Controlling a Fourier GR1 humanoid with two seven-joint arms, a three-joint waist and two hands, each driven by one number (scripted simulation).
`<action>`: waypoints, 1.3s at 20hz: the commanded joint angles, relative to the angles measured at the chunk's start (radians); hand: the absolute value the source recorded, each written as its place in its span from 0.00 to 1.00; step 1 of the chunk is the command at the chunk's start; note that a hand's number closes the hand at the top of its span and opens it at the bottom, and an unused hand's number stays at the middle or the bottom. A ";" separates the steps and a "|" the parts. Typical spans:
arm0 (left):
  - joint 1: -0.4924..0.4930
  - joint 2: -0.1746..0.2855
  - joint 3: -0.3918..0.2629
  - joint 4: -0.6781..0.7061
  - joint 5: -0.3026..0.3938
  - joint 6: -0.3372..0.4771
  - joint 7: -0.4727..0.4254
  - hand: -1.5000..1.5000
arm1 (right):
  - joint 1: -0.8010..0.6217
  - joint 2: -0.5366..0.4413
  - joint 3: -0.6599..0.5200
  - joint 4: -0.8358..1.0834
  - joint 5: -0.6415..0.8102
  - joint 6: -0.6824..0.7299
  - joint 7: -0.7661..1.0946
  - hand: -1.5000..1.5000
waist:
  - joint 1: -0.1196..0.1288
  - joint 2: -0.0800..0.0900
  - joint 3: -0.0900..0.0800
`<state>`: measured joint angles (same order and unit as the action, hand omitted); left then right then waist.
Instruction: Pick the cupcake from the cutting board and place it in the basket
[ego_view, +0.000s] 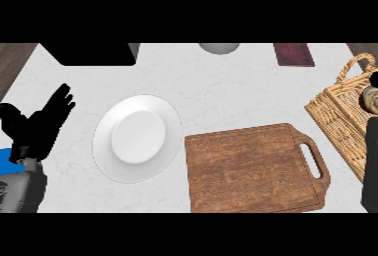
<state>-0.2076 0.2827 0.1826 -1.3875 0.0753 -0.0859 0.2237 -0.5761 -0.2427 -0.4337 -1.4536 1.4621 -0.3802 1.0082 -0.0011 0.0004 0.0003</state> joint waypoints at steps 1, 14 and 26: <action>-0.029 0.014 0.015 0.003 0.004 -0.001 0.041 0.50 | 0.069 -0.015 -0.032 -0.008 -0.071 -0.075 -0.008 0.00 | 0.000 -0.001 0.000; 0.012 0.002 0.012 -0.009 -0.011 0.002 0.001 0.50 | 0.088 -0.014 -0.174 -0.280 -0.177 -0.256 0.013 0.00 | -0.021 -0.010 0.000; 0.004 -0.024 0.011 0.012 -0.034 0.044 0.009 0.50 | 0.654 0.144 -0.265 -0.969 -0.631 0.007 -0.021 0.00 | -0.054 -0.011 0.000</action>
<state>-0.1840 0.2731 0.2029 -1.3950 0.0598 -0.0649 0.2272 -0.0912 -0.1241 -0.6703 -2.2520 0.9928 -0.4869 0.9809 -0.0412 -0.0111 0.0002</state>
